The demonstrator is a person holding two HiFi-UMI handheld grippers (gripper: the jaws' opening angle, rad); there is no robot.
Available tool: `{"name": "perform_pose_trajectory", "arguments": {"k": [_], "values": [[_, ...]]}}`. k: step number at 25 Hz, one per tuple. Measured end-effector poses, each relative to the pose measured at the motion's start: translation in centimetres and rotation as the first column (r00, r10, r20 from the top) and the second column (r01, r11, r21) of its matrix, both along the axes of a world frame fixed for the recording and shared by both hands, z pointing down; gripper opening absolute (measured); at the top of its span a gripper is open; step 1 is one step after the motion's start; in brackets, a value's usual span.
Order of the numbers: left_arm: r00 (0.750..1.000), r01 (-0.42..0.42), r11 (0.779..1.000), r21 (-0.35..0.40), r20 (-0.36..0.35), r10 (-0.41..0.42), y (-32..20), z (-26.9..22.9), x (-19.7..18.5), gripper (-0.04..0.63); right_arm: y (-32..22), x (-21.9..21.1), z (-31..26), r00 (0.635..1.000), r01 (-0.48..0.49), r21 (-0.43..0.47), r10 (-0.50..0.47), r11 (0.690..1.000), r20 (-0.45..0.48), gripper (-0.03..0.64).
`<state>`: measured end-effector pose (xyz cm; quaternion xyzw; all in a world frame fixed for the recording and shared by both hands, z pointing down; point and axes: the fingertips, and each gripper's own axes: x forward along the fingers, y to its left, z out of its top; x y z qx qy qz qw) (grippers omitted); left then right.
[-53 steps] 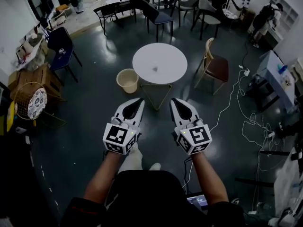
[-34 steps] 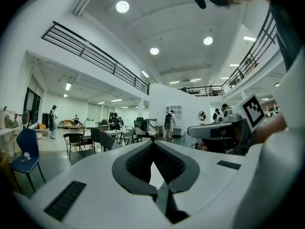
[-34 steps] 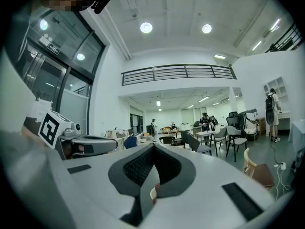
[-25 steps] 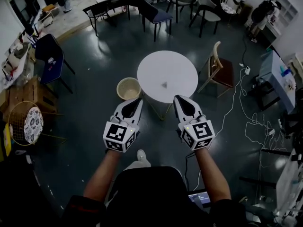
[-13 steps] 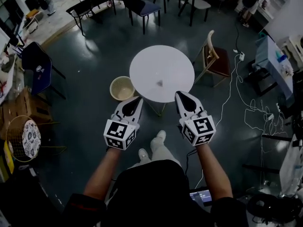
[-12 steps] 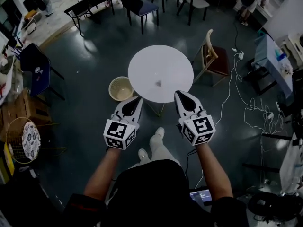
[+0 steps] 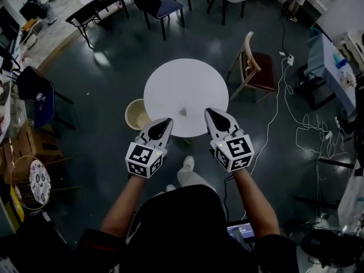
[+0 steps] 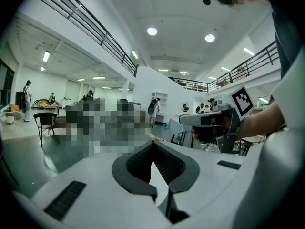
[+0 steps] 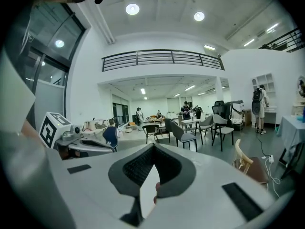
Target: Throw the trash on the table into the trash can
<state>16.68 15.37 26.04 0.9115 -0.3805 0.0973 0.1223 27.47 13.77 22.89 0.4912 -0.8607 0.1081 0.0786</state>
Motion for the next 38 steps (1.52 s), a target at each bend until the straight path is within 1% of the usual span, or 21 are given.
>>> {"name": "perform_pose_trajectory", "arguments": {"k": [2, 5, 10, 15, 21, 26, 30, 31, 33, 34, 36, 38], "values": [[1.000, -0.014, 1.000, -0.018, 0.001, 0.014, -1.8, 0.9, 1.2, 0.009, -2.0, 1.1, 0.8, 1.000, -0.002, -0.011, 0.002, 1.000, 0.006, 0.012], [1.000, -0.010, 0.999, -0.040, 0.004, 0.010, -4.1, 2.3, 2.4, 0.008, -4.4, 2.4, 2.2, 1.000, 0.009, -0.033, -0.008, 0.999, 0.014, 0.012], [0.999, -0.011, 0.998, -0.063, 0.048, 0.014, -6.6, 4.4, 3.7, 0.009, -7.5, 3.7, 4.6, 0.999, 0.026, -0.073, -0.024, 0.997, 0.024, 0.012], [0.995, -0.034, 0.993, -0.109, 0.089, 0.044, -8.8, 7.0, 4.3, 0.009, -9.8, 3.9, 6.8, 0.999, 0.037, -0.112, -0.036, 0.993, 0.014, 0.012], [0.984, -0.104, 0.981, -0.163, 0.126, 0.125, -10.5, 10.5, 4.4, 0.009, -11.3, 3.4, 9.6, 1.000, -0.005, -0.159, 0.008, 0.987, 0.016, 0.012], [0.967, -0.186, 0.962, -0.197, 0.139, 0.216, -12.0, 14.0, 3.3, 0.009, -12.5, 1.9, 12.5, 0.997, -0.072, -0.192, 0.072, 0.979, -0.008, 0.012], [0.953, -0.234, 0.945, -0.228, 0.139, 0.269, -13.7, 16.3, 3.5, 0.011, -13.6, 1.8, 14.6, 0.992, -0.126, -0.229, 0.124, 0.965, -0.024, 0.012], [0.947, -0.248, 0.939, -0.238, 0.143, 0.287, -14.2, 17.0, 3.6, 0.021, -13.9, 1.7, 15.1, 0.990, -0.141, -0.237, 0.138, 0.961, -0.027, 0.012], [0.935, -0.273, 0.925, -0.263, 0.153, 0.319, -15.0, 18.6, 3.5, 0.087, -14.6, 1.5, 16.1, 0.985, -0.172, -0.252, 0.170, 0.952, -0.029, 0.012], [0.931, -0.279, 0.920, -0.274, 0.158, 0.329, -15.5, 19.4, 3.5, 0.107, -15.0, 1.4, 16.7, 0.982, -0.186, -0.258, 0.185, 0.948, -0.029, 0.012], [0.925, -0.287, 0.914, -0.286, 0.165, 0.342, -16.5, 21.0, 3.5, 0.121, -15.5, 1.4, 17.8, 0.977, -0.211, -0.274, 0.211, 0.939, -0.030, 0.012], [0.916, -0.297, 0.905, -0.303, 0.176, 0.360, -17.4, 22.7, 3.7, 0.149, -16.1, 1.5, 19.1, 0.973, -0.229, -0.290, 0.230, 0.929, -0.033, 0.012]]}}
